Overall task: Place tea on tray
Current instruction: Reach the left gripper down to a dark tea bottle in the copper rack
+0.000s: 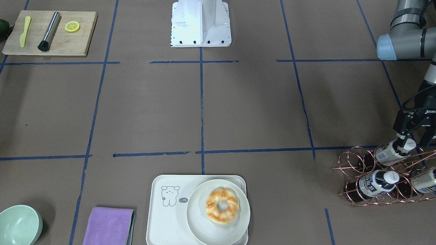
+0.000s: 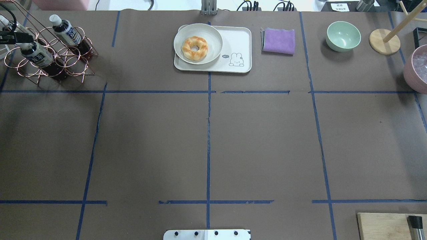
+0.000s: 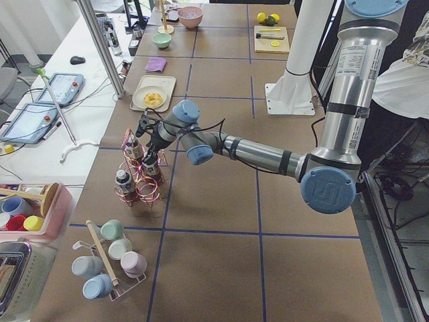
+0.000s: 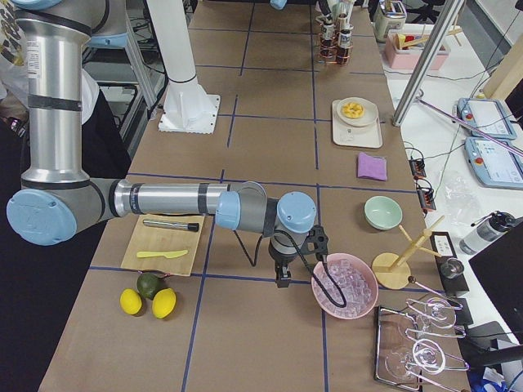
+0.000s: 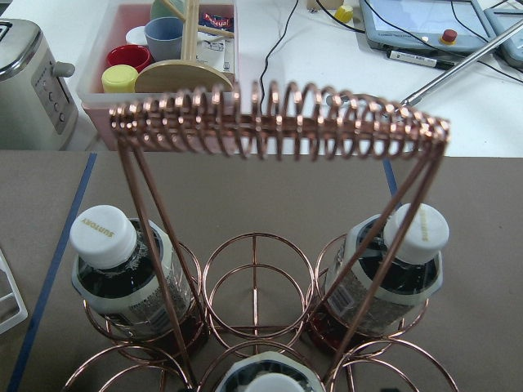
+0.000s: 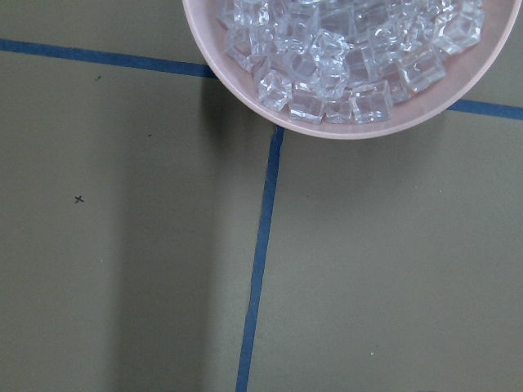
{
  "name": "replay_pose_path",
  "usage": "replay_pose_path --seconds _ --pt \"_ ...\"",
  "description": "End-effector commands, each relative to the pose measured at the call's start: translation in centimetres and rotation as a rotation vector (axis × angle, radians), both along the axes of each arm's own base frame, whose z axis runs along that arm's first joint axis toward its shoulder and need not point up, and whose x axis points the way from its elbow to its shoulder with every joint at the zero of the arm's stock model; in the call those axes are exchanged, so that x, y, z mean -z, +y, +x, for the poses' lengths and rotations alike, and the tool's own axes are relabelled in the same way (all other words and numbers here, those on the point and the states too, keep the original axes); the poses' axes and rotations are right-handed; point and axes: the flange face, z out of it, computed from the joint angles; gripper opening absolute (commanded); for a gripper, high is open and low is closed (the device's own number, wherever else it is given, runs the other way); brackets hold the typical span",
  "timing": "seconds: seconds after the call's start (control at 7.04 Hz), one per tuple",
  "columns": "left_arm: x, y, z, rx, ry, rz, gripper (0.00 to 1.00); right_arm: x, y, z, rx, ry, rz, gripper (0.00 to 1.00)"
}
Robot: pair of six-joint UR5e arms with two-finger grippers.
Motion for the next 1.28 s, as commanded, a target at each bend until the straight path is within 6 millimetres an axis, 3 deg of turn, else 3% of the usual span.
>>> replay_pose_path --seconds 0.0,1.14 --pt "-0.45 -0.40 0.27 -0.002 -0.004 -0.005 0.74 0.01 0.00 0.00 0.000 0.000 0.000 1.00" --pt "-0.40 0.01 1.08 -0.018 -0.002 -0.004 0.69 0.01 0.00 0.00 0.000 0.000 0.000 1.00"
